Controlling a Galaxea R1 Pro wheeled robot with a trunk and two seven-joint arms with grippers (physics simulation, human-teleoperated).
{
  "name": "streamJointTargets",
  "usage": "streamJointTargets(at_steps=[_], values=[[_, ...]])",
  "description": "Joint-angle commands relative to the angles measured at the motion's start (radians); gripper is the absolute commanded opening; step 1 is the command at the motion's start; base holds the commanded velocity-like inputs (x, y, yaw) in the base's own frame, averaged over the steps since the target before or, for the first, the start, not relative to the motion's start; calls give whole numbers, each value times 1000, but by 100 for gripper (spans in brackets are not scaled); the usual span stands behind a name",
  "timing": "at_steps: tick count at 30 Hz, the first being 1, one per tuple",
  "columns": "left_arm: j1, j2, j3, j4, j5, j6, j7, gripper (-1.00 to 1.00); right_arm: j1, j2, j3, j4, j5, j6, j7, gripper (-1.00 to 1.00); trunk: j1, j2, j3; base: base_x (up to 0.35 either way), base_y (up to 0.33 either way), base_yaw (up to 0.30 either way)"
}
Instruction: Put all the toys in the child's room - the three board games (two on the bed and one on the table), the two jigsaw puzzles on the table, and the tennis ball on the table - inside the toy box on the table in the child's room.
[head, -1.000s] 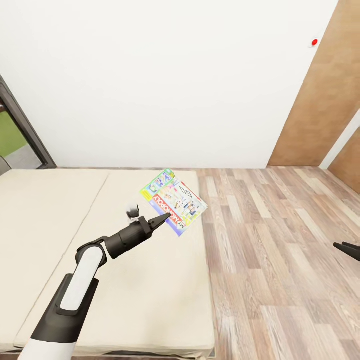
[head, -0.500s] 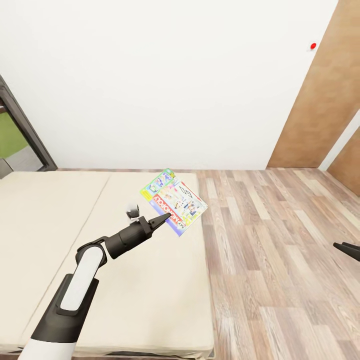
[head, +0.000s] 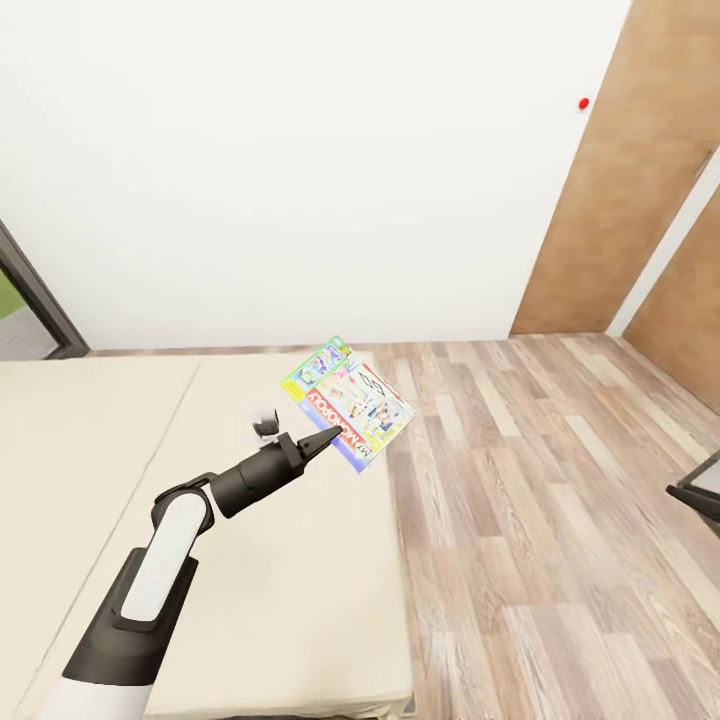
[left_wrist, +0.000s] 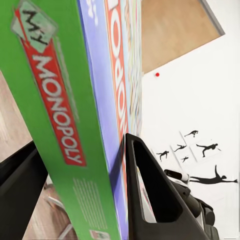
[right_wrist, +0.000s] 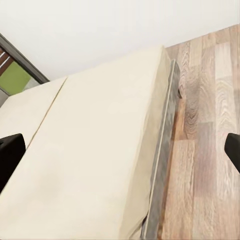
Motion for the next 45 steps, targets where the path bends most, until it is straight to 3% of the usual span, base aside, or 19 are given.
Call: streamJointTargets(at_steps=[1,23,45], values=[[0,1,0,0,1,3,-1,-100,-1,0,0,0,1,10,5,100,-4,7,3,0,0,-236],[0,2,-1,0,3,6,-5,-100,-1,0,0,0,2,10,5,100,-88,161,91,0,0,-239],[0,2,0,-1,2,6,-6,-100,-2,1,4,0,3,29,3,100,-173,315,167,0,0,-77]])
